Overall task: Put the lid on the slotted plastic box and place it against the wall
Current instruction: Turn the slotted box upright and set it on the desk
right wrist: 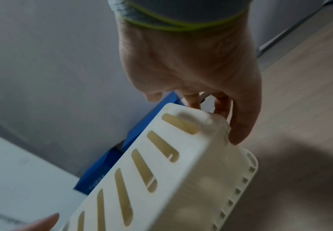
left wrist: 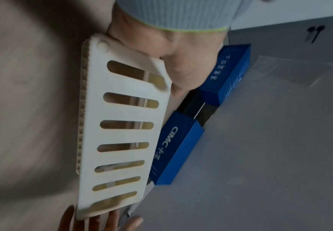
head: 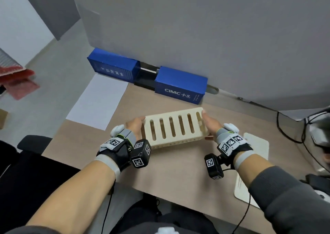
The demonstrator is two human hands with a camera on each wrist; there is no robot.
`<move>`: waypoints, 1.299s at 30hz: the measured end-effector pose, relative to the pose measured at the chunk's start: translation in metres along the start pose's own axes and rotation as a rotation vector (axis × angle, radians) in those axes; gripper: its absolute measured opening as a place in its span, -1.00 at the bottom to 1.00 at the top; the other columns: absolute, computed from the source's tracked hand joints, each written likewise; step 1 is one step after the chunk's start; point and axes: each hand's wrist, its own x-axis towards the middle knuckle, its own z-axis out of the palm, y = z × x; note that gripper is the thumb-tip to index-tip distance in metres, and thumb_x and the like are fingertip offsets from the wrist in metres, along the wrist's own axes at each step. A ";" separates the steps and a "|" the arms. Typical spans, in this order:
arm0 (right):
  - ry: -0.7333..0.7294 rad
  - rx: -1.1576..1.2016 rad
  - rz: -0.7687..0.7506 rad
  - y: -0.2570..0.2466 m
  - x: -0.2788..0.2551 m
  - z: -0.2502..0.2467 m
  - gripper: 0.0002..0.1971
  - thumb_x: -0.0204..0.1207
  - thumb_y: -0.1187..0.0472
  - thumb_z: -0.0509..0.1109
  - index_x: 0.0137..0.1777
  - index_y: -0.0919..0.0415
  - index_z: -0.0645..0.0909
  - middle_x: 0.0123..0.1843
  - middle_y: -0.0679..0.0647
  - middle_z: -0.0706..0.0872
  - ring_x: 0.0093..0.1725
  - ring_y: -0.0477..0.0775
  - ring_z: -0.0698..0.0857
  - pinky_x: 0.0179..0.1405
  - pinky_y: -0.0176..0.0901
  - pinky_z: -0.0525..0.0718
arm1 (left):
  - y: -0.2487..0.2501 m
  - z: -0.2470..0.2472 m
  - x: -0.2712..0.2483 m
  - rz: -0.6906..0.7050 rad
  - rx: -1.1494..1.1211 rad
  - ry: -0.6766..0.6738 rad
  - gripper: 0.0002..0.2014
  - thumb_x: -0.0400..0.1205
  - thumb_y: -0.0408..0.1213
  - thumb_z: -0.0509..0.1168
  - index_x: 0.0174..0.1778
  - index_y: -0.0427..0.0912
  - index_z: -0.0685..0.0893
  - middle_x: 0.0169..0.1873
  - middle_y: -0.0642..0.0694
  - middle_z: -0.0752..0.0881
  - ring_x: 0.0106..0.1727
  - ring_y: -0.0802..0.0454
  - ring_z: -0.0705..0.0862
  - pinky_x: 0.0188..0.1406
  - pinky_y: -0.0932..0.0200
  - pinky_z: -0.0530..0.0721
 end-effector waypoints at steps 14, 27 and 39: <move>0.199 0.379 0.127 0.117 0.018 -0.093 0.13 0.01 -0.73 -0.15 0.24 0.10 0.67 0.03 0.17 0.76 -0.08 0.25 0.72 -0.06 0.03 0.64 | -0.015 0.081 -0.034 0.170 0.164 -0.109 -0.26 0.34 -0.59 0.17 0.50 -0.08 0.57 0.35 -0.11 0.71 0.34 -0.24 0.65 0.18 -0.03 0.65; 0.177 0.466 0.093 0.161 0.016 -0.100 -0.64 0.21 0.22 0.31 0.05 0.20 0.55 -0.06 0.23 0.64 -0.08 0.26 0.63 -0.19 0.03 0.56 | -0.037 0.113 -0.042 0.107 0.187 -0.035 -0.62 0.59 -0.31 0.26 0.34 -0.25 0.64 0.07 -0.24 0.72 0.04 -0.25 0.68 -0.03 -0.17 0.74; 0.172 0.512 -0.018 0.159 0.037 -0.082 -0.72 0.45 0.27 0.28 0.12 0.03 0.65 0.16 0.18 0.73 0.14 0.24 0.69 0.24 0.07 0.64 | -0.040 0.115 -0.029 0.003 0.250 -0.008 -0.50 0.68 -0.35 0.26 0.56 -0.31 0.43 0.39 -0.31 0.57 0.21 -0.29 0.59 0.19 -0.17 0.71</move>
